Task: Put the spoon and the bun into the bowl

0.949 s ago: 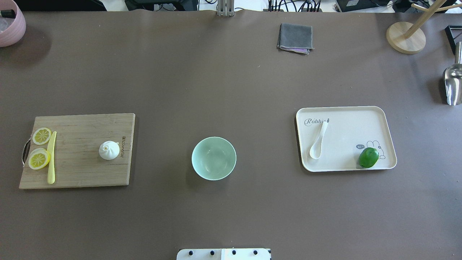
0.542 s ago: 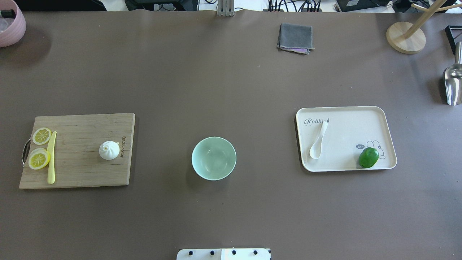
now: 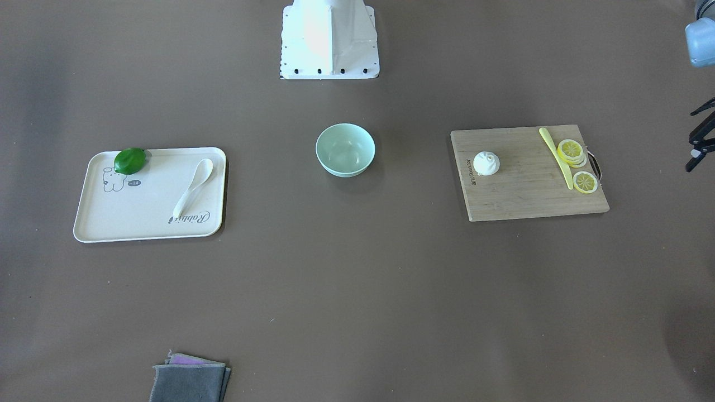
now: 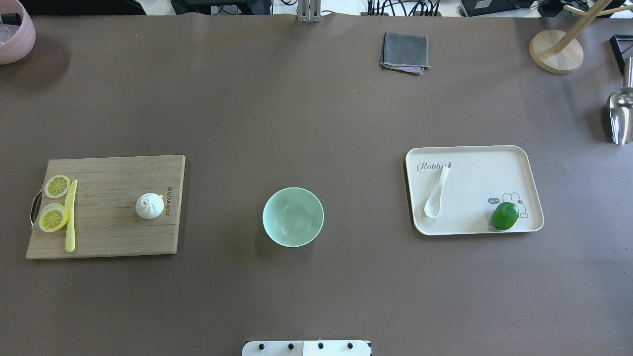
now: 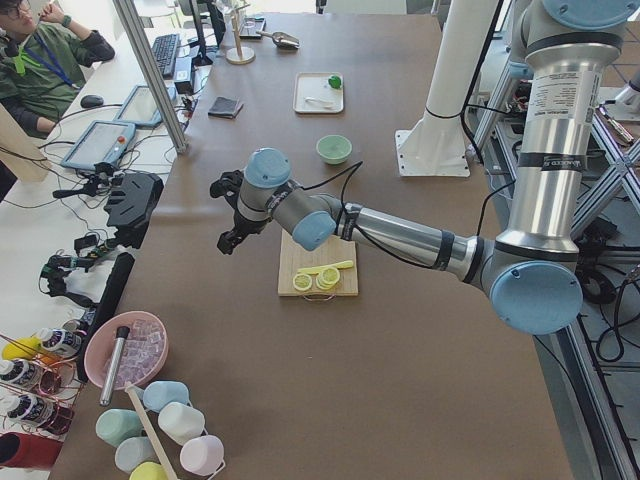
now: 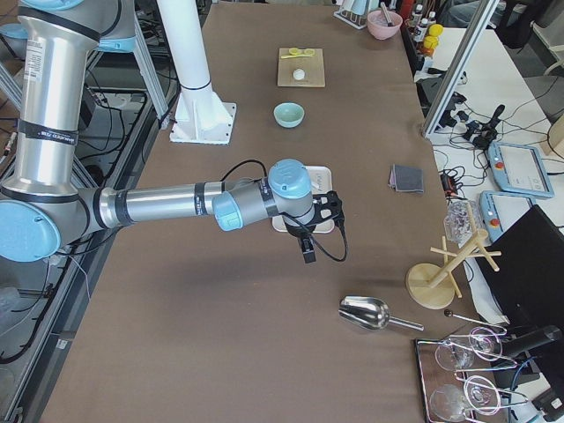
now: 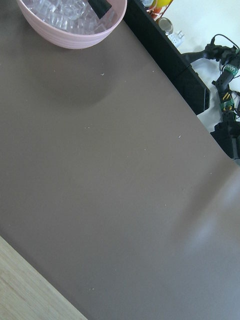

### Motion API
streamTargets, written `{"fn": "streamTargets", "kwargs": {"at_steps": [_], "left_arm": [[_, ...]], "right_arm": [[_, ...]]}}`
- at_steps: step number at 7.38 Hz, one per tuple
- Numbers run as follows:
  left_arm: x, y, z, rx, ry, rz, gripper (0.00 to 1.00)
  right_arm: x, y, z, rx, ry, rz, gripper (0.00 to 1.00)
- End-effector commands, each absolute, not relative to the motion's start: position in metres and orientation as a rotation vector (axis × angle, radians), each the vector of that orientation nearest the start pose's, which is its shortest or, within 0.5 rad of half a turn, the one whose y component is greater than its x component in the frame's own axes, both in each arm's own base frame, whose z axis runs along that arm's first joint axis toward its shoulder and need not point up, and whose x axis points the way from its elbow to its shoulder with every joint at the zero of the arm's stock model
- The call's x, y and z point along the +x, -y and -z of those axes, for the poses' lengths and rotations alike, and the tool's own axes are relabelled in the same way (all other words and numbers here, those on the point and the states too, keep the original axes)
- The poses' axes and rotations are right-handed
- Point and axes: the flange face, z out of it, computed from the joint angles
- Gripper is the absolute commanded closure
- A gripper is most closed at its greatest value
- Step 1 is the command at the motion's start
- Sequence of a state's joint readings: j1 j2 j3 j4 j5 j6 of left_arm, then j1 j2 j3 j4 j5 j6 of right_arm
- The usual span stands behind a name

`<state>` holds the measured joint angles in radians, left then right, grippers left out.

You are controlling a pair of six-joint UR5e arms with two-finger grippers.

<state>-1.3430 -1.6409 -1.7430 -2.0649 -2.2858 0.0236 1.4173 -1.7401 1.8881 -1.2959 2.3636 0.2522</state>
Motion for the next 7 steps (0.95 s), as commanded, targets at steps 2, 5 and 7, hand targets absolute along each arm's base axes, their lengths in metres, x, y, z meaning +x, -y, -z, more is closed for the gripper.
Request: {"fn": "streamTargets", "kwargs": {"at_steps": [2,5,7], "left_arm": [[0.078,0.534,-0.487,0.609,-0.787,-0.491,0.02],[0.083,0.534,-0.486,0.604,-0.791,-0.491,0.02],[0.085,0.534,-0.486,0.603,-0.792,-0.494,0.02]], "right_arm": [[-0.132,0.468,-0.498,0.156,0.817,-0.136,0.0],[-0.281,0.461,-0.451,0.167,0.76,-0.264,0.0],[-0.349,0.448,-0.435,0.177,0.753,-0.314,0.01]]}}
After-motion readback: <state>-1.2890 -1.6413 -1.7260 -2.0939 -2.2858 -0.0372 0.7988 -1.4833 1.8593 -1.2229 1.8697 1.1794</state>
